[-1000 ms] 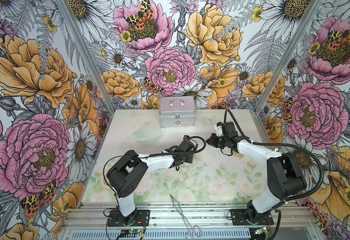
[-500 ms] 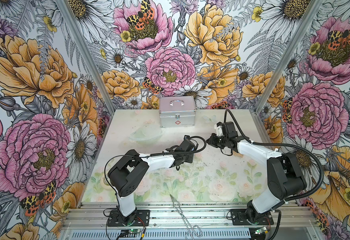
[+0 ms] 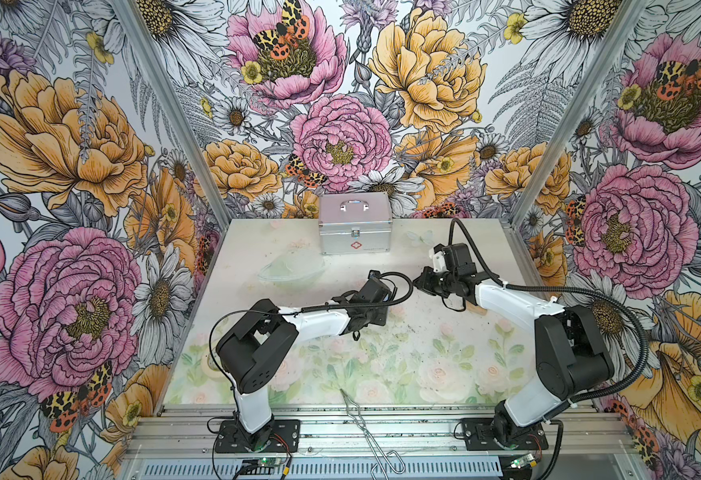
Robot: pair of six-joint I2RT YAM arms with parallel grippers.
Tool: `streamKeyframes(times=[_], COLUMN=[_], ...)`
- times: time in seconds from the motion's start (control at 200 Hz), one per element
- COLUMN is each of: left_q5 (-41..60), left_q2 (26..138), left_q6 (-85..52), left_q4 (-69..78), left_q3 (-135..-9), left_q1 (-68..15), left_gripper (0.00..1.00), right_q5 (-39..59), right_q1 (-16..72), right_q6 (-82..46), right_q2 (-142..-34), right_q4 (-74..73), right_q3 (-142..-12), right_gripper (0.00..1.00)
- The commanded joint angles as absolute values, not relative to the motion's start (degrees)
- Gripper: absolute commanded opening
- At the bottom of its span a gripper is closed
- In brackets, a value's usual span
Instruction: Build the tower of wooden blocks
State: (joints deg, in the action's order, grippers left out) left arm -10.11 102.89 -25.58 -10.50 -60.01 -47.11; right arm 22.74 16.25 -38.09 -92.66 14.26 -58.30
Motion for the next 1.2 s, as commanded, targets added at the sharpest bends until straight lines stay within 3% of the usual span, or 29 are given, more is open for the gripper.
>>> streamKeyframes(times=[0.0, 0.736, 1.191], left_q5=[-13.2, -13.2, -16.7], left_q2=[103.8, 103.0, 94.7], left_q6=[-26.1, -25.8, -23.4], left_q4=[-10.9, -11.2, -14.1], left_q3=[-61.7, -61.3, -59.3], left_q1=[-46.6, -46.4, -48.5], left_gripper=[0.00, 0.00, 0.00], right_q5=[23.2, 23.5, 23.8], right_q1=[16.0, 16.0, 16.0], right_q6=[-38.5, -38.6, -39.0], right_q2=[-91.0, -90.9, -90.6], right_q4=[13.0, 12.9, 13.0], right_q3=[-57.9, -57.8, -57.9], right_gripper=[0.00, 0.00, 0.00])
